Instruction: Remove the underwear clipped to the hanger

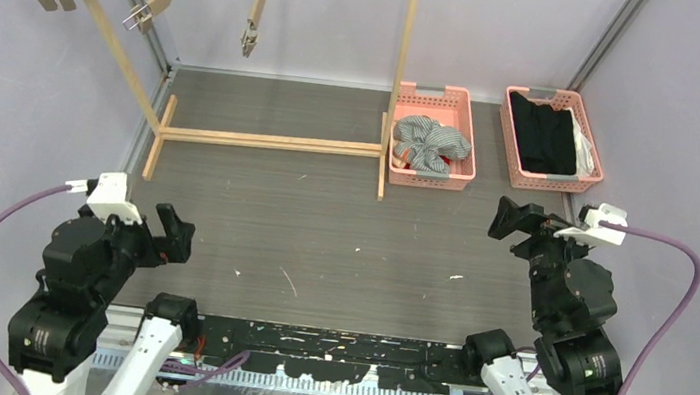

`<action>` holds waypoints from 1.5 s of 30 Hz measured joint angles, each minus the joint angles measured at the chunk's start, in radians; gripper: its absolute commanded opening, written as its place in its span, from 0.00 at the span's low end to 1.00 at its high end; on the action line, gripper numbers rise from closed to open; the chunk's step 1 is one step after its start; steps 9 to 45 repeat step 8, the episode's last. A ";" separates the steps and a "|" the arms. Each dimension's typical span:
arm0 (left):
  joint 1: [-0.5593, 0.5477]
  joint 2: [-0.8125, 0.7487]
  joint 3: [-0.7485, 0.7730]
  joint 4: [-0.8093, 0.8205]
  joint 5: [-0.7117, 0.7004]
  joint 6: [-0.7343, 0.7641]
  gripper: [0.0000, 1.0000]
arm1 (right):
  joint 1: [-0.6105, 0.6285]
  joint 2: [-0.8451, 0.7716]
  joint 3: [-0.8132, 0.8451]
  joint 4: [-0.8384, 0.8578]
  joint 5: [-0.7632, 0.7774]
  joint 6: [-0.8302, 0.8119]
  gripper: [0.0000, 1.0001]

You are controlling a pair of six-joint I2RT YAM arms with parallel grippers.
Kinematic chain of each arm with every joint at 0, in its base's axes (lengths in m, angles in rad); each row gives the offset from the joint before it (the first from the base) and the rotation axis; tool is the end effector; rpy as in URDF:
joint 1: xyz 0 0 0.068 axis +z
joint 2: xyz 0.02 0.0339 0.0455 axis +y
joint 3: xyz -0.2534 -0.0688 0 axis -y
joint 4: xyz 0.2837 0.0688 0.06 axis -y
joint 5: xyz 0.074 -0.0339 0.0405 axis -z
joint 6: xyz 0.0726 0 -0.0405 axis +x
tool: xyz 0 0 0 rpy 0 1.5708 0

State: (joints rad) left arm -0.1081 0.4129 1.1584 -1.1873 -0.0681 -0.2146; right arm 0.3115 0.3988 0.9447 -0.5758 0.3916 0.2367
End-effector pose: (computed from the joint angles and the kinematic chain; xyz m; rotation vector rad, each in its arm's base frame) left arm 0.0880 -0.0046 0.3891 -0.1506 2.0085 -0.1372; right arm 0.1407 0.0162 0.4063 0.2434 1.5809 0.1127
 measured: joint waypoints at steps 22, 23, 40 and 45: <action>0.000 -0.034 0.000 0.000 0.016 -0.010 0.98 | 0.000 -0.026 -0.008 -0.024 0.000 0.003 1.00; 0.000 -0.034 0.000 0.000 0.016 -0.010 0.98 | 0.000 -0.026 -0.008 -0.024 0.000 0.003 1.00; 0.000 -0.034 0.000 0.000 0.016 -0.010 0.98 | 0.000 -0.026 -0.008 -0.024 0.000 0.003 1.00; 0.000 -0.034 0.000 0.000 0.016 -0.010 0.98 | 0.000 -0.026 -0.008 -0.024 0.000 0.003 1.00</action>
